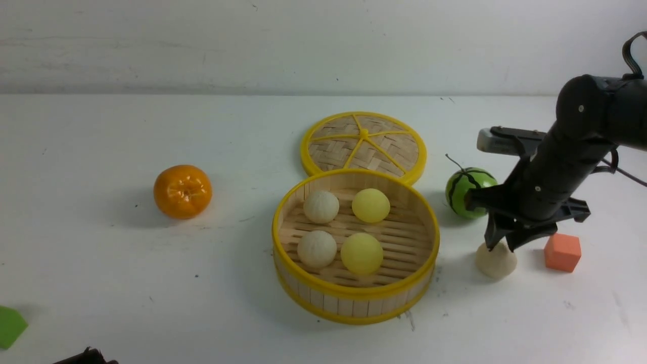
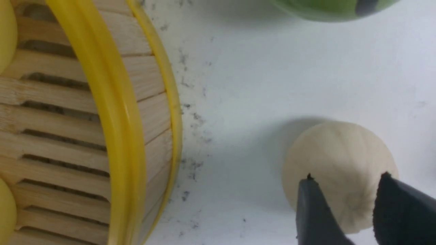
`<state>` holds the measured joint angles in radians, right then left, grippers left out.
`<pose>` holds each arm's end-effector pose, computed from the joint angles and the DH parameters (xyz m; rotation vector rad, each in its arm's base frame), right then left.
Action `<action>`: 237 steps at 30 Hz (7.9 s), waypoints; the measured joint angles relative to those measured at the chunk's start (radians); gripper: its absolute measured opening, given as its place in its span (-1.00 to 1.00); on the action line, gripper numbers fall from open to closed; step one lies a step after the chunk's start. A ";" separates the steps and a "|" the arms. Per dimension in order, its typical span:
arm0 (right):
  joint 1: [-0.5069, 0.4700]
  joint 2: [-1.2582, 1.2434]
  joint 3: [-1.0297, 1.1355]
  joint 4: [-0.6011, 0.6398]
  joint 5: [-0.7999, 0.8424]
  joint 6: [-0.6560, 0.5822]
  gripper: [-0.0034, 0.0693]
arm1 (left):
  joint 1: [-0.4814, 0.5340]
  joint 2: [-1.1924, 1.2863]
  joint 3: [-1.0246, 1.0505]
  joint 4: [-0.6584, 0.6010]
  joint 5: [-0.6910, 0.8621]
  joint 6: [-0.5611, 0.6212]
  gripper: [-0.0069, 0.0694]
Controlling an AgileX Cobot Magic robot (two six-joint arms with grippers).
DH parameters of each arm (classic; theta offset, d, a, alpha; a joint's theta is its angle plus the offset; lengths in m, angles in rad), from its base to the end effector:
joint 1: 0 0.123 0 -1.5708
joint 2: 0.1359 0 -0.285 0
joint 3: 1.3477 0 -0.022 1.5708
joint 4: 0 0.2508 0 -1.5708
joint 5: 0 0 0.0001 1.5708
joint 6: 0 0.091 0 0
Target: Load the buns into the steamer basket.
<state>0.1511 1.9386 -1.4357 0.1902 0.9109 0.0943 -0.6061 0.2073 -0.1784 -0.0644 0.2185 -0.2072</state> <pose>0.3917 0.0734 0.2043 0.0604 2.9062 0.2814 0.0572 -0.0412 0.2409 0.3074 1.7490 -0.6529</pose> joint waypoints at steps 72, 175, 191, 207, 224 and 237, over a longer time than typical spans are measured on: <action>0.198 0.058 -0.243 0.085 0.102 -0.065 -0.88 | 0.000 0.000 0.000 0.000 0.000 0.000 -0.28; -0.061 -1.949 1.455 -0.190 -0.521 0.053 -0.95 | 0.000 0.000 0.000 0.000 0.000 0.000 -0.19; -0.061 -1.949 1.454 -0.155 -0.515 0.053 -0.92 | 0.000 0.000 0.000 0.000 0.000 0.000 -0.19; -0.061 -1.949 1.454 -0.153 -0.515 0.053 -0.89 | 0.054 -0.040 0.000 0.157 0.007 -0.015 -0.27; -0.061 -1.949 1.454 -0.151 -0.515 0.055 -0.86 | 0.463 -0.218 0.208 0.010 0.160 -0.113 -0.85; -0.061 -1.949 1.454 -0.151 -0.515 0.055 -0.82 | 0.464 -0.218 0.209 0.004 0.157 -0.113 -0.85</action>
<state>0.0898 -0.0106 0.0181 0.0388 0.3955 0.1497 -0.1423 -0.0105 0.0308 -0.0600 0.3757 -0.3199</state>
